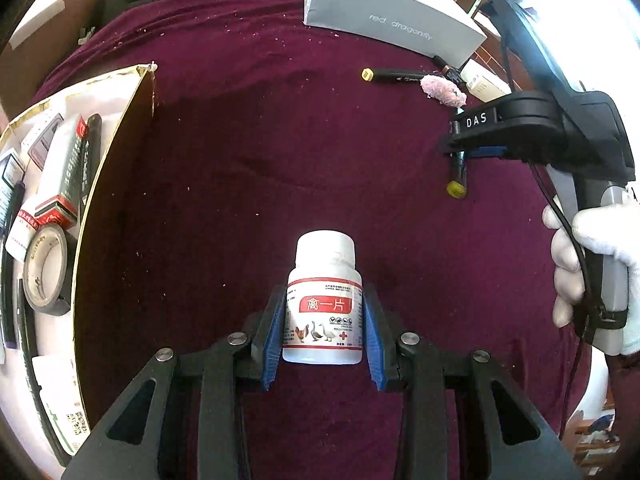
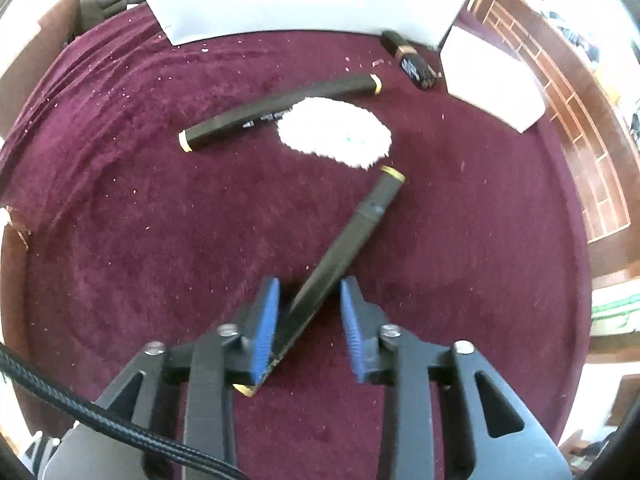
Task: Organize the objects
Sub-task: 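Grasp the black marker with the right gripper while the left gripper holds the bottle, then carry the pill bottle and marker into the tray and lower them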
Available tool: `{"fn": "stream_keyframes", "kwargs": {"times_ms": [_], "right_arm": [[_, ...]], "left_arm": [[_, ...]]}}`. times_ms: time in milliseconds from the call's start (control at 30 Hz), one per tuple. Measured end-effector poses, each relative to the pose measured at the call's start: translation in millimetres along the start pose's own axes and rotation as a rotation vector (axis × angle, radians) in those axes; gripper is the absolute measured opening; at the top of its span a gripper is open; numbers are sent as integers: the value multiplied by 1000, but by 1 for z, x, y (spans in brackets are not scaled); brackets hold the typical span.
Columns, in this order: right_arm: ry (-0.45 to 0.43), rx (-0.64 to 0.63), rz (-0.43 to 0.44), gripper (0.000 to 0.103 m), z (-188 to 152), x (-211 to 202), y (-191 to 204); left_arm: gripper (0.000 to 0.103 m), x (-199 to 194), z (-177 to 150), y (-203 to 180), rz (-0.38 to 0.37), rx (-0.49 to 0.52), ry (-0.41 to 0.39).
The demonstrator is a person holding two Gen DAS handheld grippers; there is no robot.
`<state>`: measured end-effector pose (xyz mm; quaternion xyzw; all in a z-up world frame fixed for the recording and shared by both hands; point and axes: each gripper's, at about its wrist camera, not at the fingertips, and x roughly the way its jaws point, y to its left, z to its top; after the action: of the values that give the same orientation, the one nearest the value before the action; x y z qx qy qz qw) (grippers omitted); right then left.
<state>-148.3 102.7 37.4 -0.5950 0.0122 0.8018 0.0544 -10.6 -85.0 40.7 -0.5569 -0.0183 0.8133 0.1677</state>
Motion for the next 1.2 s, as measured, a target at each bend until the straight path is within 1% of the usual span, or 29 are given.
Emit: {"fn": "stream_keyframes", "kwargs": {"times_ms": [33, 67, 100, 233, 400, 500, 667, 900, 1067, 1200], "right_arm": [[-4, -10, 1, 18, -1, 0, 2], [-5, -18, 8, 14, -3, -1, 3], [-5, -19, 14, 12, -5, -2, 3], [-31, -38, 12, 12, -18, -13, 0], [-75, -70, 5, 12, -34, -33, -7], [-92, -87, 2, 12, -39, -40, -3], [-108, -98, -4, 12, -56, -57, -11], [-119, -103, -10, 12, -62, -64, -12], [-134, -112, -9, 12, -66, -73, -10], [-139, -114, -3, 12, -70, -78, -11]], "left_arm": [[31, 0, 0, 0, -1, 0, -2], [31, 1, 0, 0, -4, 0, -4], [31, 1, 0, 1, -8, -2, -5], [31, 3, 1, 4, -17, -11, -8], [31, 6, 3, 2, -9, -9, -19], [31, 8, 4, 0, -4, -6, -26], [31, 9, 6, 0, 0, -8, -33], [31, 9, 6, 0, 8, -1, -39], [30, 7, 6, 2, -8, -4, -24], [30, 2, 3, -1, -22, 6, -27]]}}
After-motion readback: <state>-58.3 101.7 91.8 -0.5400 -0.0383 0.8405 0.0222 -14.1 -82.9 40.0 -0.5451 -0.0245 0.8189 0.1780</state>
